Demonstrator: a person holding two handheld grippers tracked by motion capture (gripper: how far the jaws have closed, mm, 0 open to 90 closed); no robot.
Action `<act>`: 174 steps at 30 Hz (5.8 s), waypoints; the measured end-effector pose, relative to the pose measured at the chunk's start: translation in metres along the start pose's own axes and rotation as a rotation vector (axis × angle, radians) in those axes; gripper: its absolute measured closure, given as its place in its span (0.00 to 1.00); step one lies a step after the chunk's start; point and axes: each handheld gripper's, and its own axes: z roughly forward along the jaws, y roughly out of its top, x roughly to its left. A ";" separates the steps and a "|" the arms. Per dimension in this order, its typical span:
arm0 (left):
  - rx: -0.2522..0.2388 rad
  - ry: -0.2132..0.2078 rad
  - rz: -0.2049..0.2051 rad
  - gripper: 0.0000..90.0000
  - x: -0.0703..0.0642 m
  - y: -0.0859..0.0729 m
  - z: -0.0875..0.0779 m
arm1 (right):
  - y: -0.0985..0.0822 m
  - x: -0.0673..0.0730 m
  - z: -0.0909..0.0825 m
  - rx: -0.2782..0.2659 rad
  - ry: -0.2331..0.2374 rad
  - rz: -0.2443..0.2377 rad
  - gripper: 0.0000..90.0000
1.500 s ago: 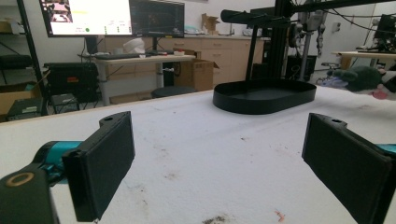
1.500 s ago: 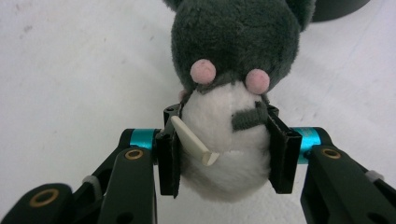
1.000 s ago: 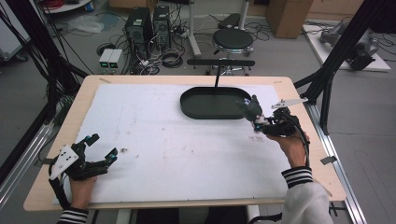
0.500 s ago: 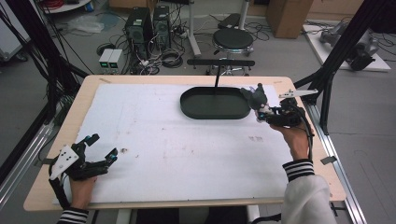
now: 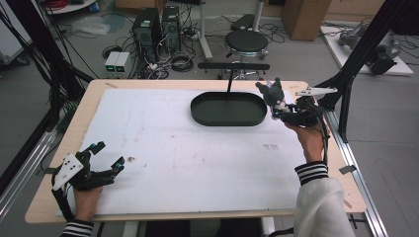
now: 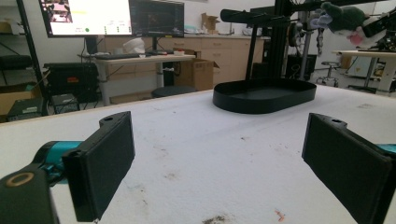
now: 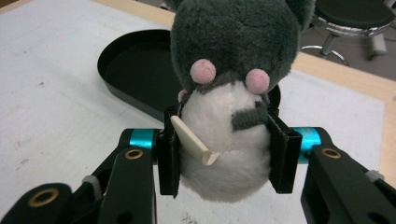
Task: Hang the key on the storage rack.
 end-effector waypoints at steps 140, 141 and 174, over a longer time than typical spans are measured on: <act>0.002 -0.002 0.010 0.11 0.000 0.000 0.000 | 0.010 -0.029 0.093 0.023 -0.068 0.183 0.60; 0.002 -0.002 0.011 0.11 0.000 0.000 0.000 | 0.010 -0.030 0.093 0.027 -0.069 0.185 0.59; -0.004 0.002 0.012 0.11 -0.001 0.000 -0.001 | -0.055 -0.001 0.010 -0.291 0.077 0.052 0.00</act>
